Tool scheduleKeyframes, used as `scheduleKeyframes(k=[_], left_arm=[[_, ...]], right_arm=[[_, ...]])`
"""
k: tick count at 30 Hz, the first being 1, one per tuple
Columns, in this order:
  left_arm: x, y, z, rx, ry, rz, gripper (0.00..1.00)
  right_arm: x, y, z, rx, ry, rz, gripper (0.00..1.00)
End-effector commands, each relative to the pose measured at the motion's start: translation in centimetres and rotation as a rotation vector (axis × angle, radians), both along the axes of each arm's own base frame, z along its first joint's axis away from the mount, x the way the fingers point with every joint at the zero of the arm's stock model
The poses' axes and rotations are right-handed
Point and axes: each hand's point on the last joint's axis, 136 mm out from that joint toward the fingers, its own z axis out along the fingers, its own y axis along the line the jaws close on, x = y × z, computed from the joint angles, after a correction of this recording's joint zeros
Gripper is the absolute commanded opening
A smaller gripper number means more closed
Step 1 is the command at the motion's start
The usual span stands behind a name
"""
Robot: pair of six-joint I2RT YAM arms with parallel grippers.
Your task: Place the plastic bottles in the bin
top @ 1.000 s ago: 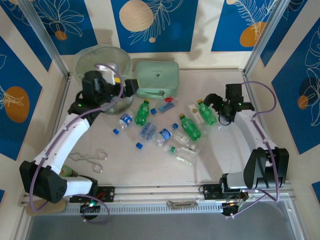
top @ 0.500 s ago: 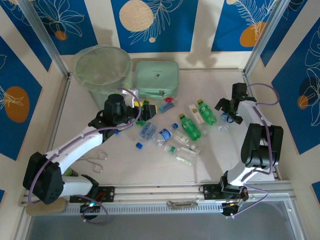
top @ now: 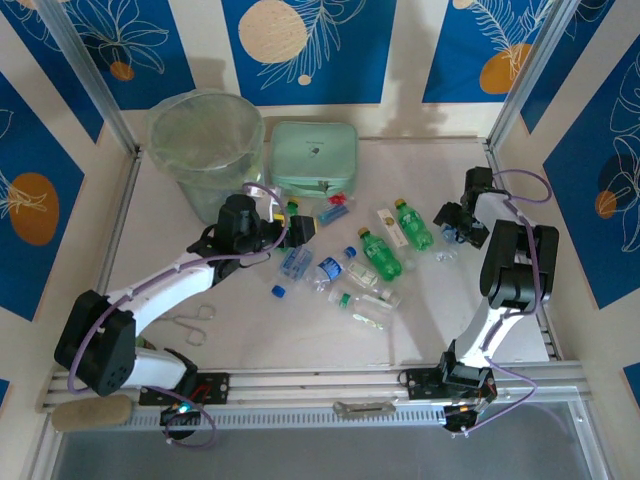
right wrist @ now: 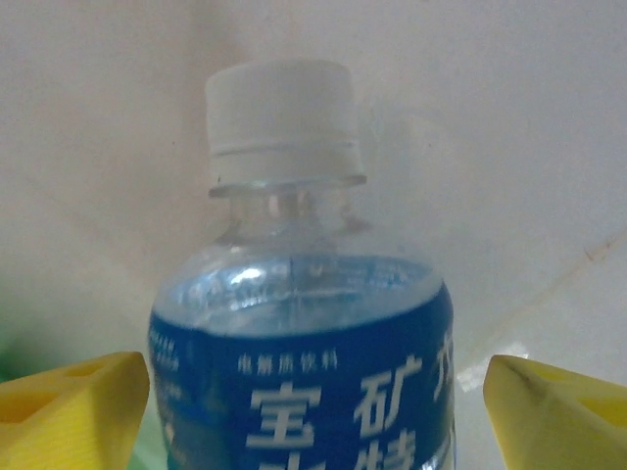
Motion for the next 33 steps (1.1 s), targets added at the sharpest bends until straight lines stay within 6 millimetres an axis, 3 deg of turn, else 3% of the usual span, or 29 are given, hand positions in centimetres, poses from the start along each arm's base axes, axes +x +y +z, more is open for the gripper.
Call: scheduleKeyframes(k=[1,12,17,21,26,33], left_arm=[[-0.1,-0.1,0.1,-0.004,-0.007,0.008,1.0],[0.0,0.4,-0.2,0.006,0.004,0.038,1.0],[-0.1,0.3,-0.2,0.002,0.008,0.033,1.0],[-0.3,0.1,-0.1,-0.009,0.01,0.023,1.0],[-0.5,-0.3,0.1,-0.031,0.012,0.002,1.0],[-1.0,-2.0,0.7,-0.071,0.016,-0.062,1.0]], right_arm=[[1.3,-0.2,0.2,0.012,-0.016,0.015,0.86],[1.9,0.2,-0.6,0.059,-0.023,0.016,0.64],[1.9,0.5,0.4,0.07,-0.05,0.021,0.59],[1.7,1.2,2.6,0.081,-0.101,0.036,0.57],[1.3,4.5,6.7,0.106,-0.218,0.136,0.55],[0.3,12.4,12.1,0.172,-0.349,0.306,0.54]])
